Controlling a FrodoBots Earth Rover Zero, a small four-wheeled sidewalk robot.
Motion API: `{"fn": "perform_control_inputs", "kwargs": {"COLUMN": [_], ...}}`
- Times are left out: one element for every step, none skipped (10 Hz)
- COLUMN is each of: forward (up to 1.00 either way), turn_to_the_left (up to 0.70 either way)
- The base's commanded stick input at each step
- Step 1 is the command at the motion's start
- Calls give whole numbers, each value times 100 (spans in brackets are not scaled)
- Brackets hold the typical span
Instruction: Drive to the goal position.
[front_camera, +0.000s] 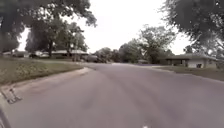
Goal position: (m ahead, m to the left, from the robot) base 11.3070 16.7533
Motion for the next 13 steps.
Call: {"fn": "perform_control_inputs", "kwargs": {"forward": [70, 70, 70, 70, 70, 70, 70, 70, 70, 70, 70, 70, 70], "turn_to_the_left": [3, 3, 3, 3, 3, 3, 3, 3, 4, 4, 4, 4, 4]}}
